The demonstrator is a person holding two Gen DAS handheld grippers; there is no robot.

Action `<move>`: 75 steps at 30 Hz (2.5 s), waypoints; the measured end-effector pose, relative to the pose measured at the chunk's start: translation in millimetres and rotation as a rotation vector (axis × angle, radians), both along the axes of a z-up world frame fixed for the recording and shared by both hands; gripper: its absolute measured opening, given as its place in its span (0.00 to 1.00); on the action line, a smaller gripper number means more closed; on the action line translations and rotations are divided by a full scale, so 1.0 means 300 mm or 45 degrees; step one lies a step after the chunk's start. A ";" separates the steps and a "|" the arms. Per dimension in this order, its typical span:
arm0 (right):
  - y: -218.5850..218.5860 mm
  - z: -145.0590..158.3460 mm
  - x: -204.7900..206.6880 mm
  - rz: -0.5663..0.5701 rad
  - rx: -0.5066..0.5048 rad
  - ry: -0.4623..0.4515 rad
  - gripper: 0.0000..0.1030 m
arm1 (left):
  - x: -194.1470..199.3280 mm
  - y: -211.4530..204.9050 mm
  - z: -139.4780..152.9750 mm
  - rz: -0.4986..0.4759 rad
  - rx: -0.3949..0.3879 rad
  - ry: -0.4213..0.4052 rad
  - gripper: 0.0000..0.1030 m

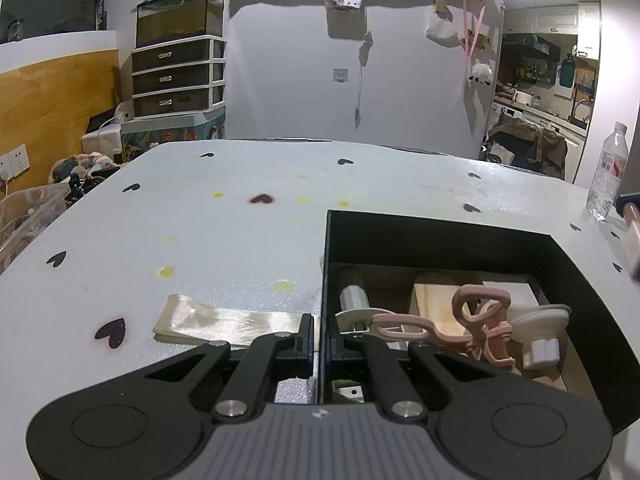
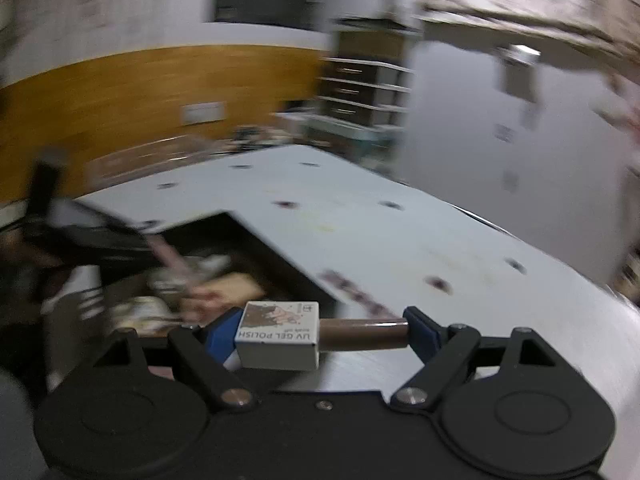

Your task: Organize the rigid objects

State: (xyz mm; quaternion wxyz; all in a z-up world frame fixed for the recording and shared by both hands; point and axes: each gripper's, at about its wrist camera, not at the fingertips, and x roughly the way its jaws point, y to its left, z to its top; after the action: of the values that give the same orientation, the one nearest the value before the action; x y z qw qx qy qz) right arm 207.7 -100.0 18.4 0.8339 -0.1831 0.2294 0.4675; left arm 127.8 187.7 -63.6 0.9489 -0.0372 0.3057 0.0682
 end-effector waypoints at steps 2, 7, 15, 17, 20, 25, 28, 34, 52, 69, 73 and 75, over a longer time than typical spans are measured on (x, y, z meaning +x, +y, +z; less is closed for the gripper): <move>0.043 0.005 -0.022 0.142 -0.050 -0.001 0.84 | 0.000 0.000 0.000 -0.001 -0.001 0.000 0.05; 0.133 -0.028 -0.061 0.397 -0.174 -0.001 0.84 | -0.004 0.000 -0.003 -0.012 -0.003 -0.001 0.05; 0.208 -0.096 -0.054 0.485 -0.395 0.016 0.84 | -0.005 -0.002 -0.004 -0.016 0.001 -0.002 0.05; 0.197 -0.089 -0.042 0.487 -0.391 0.063 0.87 | -0.004 -0.002 -0.005 -0.020 -0.001 0.000 0.05; 0.178 -0.084 -0.034 0.472 -0.404 0.082 0.90 | -0.002 -0.001 -0.008 -0.022 -0.005 0.002 0.05; 0.171 -0.074 -0.030 0.443 -0.409 0.103 0.91 | -0.002 -0.003 -0.009 -0.021 -0.005 0.003 0.05; 0.179 -0.073 -0.024 0.424 -0.393 0.128 0.92 | -0.002 -0.004 -0.011 -0.023 -0.003 0.004 0.05; 0.188 -0.078 -0.031 0.416 -0.391 0.126 0.96 | 0.000 -0.001 -0.014 -0.028 -0.004 0.005 0.05; 0.144 0.024 -0.087 -0.012 -0.067 0.022 0.98 | 0.002 0.020 -0.015 -0.033 -0.032 0.003 0.05; 0.147 -0.009 -0.298 -0.359 0.197 -0.112 1.00 | -0.211 -0.032 0.150 -0.062 0.027 -0.230 0.66; 0.114 -0.016 -0.330 -0.506 0.283 -0.120 1.00 | -0.277 -0.069 0.171 -0.064 0.028 -0.287 0.78; 0.089 -0.019 -0.348 -0.579 0.317 -0.128 1.00 | -0.308 -0.093 0.176 -0.069 0.031 -0.309 0.84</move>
State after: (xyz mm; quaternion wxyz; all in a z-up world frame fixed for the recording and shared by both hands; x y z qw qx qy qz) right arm 103.3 -73.2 12.6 0.9440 -0.0456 0.1637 0.2830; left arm 35.2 159.9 -10.7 0.9809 -0.0253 0.1885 0.0414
